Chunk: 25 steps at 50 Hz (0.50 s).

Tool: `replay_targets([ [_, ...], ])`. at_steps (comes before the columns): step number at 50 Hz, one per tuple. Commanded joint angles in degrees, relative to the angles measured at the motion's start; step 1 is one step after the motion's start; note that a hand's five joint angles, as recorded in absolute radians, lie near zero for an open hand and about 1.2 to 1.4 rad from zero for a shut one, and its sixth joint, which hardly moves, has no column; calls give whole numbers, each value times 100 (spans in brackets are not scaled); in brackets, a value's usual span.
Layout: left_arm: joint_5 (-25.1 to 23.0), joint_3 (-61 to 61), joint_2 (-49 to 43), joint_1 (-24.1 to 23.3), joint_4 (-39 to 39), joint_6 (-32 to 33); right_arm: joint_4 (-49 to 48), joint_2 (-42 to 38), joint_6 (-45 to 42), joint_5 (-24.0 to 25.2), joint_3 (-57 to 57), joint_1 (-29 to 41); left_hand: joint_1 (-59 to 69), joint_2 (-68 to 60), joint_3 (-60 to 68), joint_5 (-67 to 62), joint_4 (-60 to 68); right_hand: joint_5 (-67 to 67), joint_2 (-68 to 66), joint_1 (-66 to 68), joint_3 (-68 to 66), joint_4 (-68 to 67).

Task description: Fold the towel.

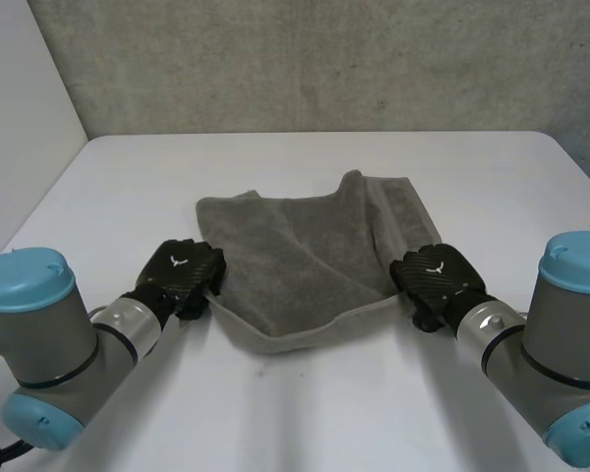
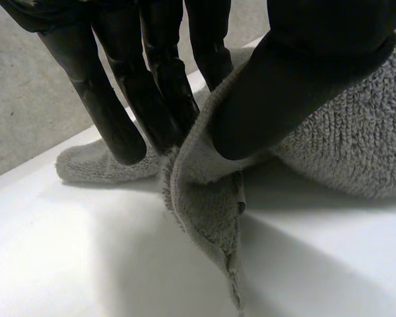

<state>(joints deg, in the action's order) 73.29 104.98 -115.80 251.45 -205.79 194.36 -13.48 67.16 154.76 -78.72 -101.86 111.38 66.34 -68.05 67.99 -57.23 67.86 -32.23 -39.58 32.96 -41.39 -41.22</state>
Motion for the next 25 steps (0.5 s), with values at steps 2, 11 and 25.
replay_targets([
  [2,116,101,400,36,12,-21,442,191,825,-20,253,-194,1366,-1195,1201,-1277,1214,2861,2597,-1935,2777,2760],
  [11,406,251,839,220,38,-127,1267,632,1312,506,745,-1223,1366,-1195,1201,-1277,1214,2576,2312,-1649,2492,2475],
  [25,406,259,1200,220,241,-135,1454,465,1311,613,175,-1698,1366,-1195,1201,-1277,1214,1431,1167,-505,1347,1330],
])
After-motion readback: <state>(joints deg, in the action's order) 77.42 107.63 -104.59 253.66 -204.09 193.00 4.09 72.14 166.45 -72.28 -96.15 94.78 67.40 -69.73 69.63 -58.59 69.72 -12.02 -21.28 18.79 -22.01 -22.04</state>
